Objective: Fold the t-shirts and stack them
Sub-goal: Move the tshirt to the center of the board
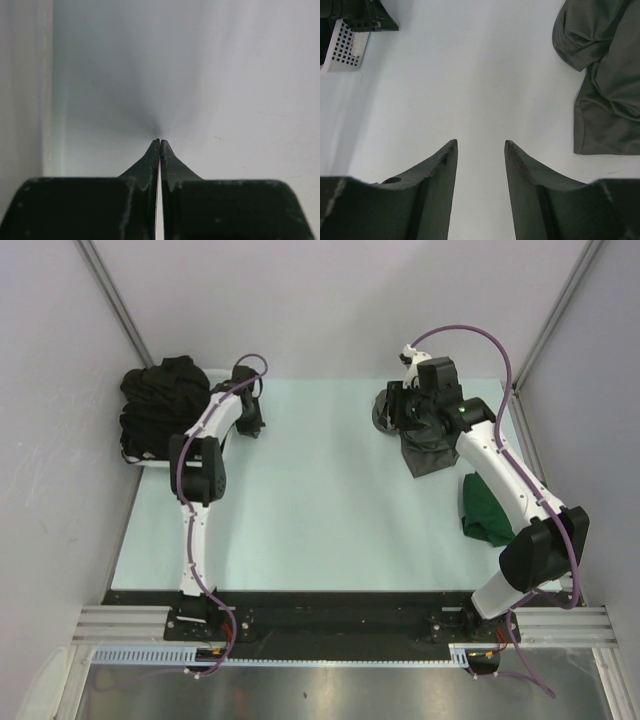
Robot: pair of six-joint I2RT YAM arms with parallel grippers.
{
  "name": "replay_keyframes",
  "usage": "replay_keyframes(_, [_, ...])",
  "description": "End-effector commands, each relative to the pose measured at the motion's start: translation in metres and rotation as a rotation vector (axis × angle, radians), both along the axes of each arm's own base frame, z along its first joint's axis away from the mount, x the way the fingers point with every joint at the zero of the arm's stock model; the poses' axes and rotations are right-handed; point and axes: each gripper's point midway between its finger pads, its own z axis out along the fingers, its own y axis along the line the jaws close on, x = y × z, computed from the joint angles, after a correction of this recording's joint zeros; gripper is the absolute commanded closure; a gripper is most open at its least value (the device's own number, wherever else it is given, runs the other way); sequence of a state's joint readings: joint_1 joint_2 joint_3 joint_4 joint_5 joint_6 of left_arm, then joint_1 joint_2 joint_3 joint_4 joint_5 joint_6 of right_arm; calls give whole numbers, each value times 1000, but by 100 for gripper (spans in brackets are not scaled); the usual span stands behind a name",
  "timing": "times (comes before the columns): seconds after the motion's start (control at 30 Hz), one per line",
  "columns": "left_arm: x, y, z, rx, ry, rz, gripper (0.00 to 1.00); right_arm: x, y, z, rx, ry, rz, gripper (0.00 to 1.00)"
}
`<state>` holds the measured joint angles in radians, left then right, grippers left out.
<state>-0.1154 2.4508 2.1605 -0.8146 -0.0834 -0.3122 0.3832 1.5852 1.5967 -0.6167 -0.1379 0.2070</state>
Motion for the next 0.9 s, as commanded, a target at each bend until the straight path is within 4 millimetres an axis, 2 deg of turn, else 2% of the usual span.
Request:
replay_keyframes(0.0, [9, 9, 24, -39, -49, 12, 89, 4, -1, 3, -9, -23, -19, 52])
replay_keyframes(0.03, [9, 5, 27, -59, -52, 3, 84, 4, -2, 1, -18, -17, -24, 51])
replay_keyframes(0.07, [7, -6, 33, -111, -55, -30, 77, 8, -6, -6, -44, -9, -51, 45])
replay_keyframes(0.13, [5, -16, 49, -151, -85, -60, 74, 9, -10, -12, -82, -3, -64, 42])
replay_keyframes(0.2, [0, -35, 62, -211, -106, -111, 73, 11, -15, -18, -153, -16, -93, 40])
replay_keyframes(0.23, [-4, -43, 78, -238, -142, -138, 72, 14, -22, -17, -201, -40, -131, 39])
replay_keyframes(0.27, [-9, -55, 85, -261, -152, -172, 73, 15, -25, -16, -256, -67, -128, 39])
replay_keyframes(0.3, [-20, -64, 87, -289, -140, -198, 72, 14, -17, -14, -288, -97, -117, 38])
replay_keyframes(0.33, [-22, -78, 113, -309, -203, -242, 70, 17, -25, -13, -349, -126, -163, 37])
replay_keyframes(0.4, [-33, -93, 132, -335, -241, -286, 67, 24, -27, -11, -406, -169, -209, 35])
replay_keyframes(0.43, [-40, -102, 133, -352, -253, -311, 65, 26, -33, -9, -438, -185, -256, 33])
replay_keyframes(0.47, [-49, -115, 158, -360, -300, -350, 60, 29, -36, -9, -450, -190, -285, 31])
replay_keyframes(0.5, [-56, -121, 159, -362, -299, -362, 59, 31, -39, -10, -438, -185, -334, 26])
replay_keyframes(0.53, [-60, -128, 170, -363, -325, -383, 57, 34, -48, -16, -464, -176, -378, 15])
replay_keyframes(0.57, [-69, -140, 187, -369, -356, -415, 57, 35, -51, -18, -469, -169, -389, 11])
replay_keyframes(0.6, [-75, -146, 193, -370, -365, -431, 57, 37, -53, -22, -467, -158, -405, 1])
replay_keyframes(0.67, [-89, -160, 217, -373, -415, -478, 56, 40, -63, -33, -472, -124, -425, 0])
replay_keyframes(0.73, [-102, -173, 228, -387, -430, -512, 55, 43, -61, -46, -445, -82, -390, 0])
replay_keyframes(0.77, [-106, -176, 235, -386, -444, -523, 54, 45, -71, -53, -440, -52, -391, 0])
replay_keyframes(0.83, [-122, -181, 252, -415, -461, -546, 52, 47, -70, -69, -393, 8, -353, 0])
replay_keyframes(0.87, [-126, -182, 257, -429, -472, -552, 51, 49, -80, -75, -378, 40, -365, 0])
